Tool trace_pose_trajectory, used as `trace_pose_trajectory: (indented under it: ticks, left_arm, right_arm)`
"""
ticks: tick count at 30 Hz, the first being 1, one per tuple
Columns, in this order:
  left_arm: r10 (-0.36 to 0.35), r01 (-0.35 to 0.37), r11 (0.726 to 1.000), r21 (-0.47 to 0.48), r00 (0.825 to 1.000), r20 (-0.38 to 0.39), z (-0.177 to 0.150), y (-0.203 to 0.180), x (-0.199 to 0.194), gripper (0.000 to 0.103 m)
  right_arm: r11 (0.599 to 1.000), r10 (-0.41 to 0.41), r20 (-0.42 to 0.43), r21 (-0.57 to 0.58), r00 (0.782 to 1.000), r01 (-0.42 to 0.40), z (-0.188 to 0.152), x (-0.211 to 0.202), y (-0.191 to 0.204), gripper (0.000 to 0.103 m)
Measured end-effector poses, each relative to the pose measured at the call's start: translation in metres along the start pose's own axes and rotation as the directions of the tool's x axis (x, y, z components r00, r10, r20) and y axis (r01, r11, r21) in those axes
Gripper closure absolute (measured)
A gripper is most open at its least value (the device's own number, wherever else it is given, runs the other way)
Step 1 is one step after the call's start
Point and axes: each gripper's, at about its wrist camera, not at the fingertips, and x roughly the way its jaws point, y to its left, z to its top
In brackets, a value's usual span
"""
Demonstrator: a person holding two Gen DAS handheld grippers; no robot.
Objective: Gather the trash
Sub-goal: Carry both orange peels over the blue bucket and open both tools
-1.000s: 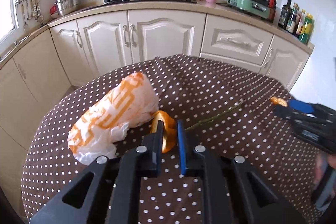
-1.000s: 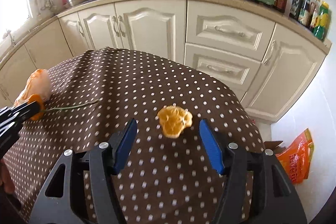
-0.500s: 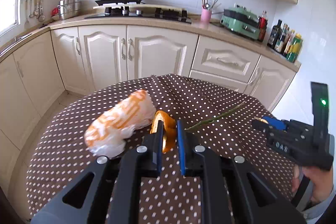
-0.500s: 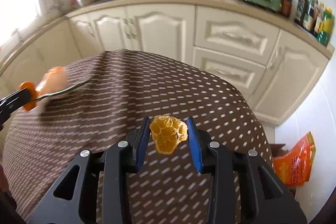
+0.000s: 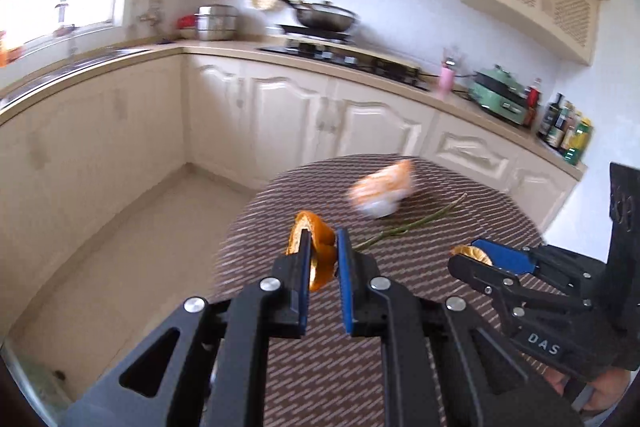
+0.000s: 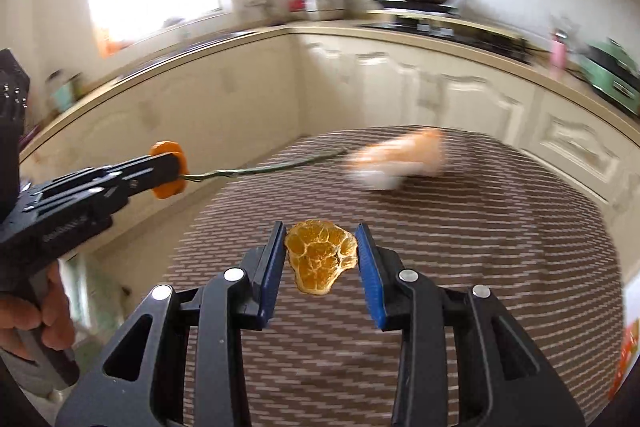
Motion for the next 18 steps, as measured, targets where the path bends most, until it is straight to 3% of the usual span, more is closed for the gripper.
trace_pose_trajectory:
  ticks: [4, 7, 11, 13, 18]
  left_arm:
    - [0.129, -0.129, 0.991, -0.042, 0.991, 0.017, -0.029, 0.066, -0.041, 0.091]
    - [0.187, -0.187, 0.976, -0.113, 0.982, -0.009, -0.055, 0.118, -0.062, 0.091]
    - [0.265, -0.273, 0.938, -0.213, 0.962, -0.063, -0.096, 0.185, -0.075, 0.091]
    - [0.322, -0.339, 0.907, -0.249, 0.941, -0.107, -0.121, 0.211, -0.075, 0.091]
    - [0.310, -0.380, 0.852, -0.360, 0.921, -0.238, -0.186, 0.267, -0.055, 0.091]
  right_arm:
    - [0.994, 0.095, -0.031, -0.055, 0.995, -0.096, -0.006, 0.015, 0.072, 0.069]
    - [0.979, 0.170, -0.074, -0.102, 0.983, -0.177, -0.016, 0.035, 0.133, 0.070]
    - [0.955, 0.232, -0.136, -0.155, 0.963, -0.252, -0.037, 0.067, 0.194, 0.070]
    - [0.947, 0.253, -0.187, -0.152, 0.949, -0.283, -0.050, 0.090, 0.214, 0.070]
    - [0.936, 0.290, -0.290, -0.110, 0.912, -0.333, -0.088, 0.135, 0.246, 0.070]
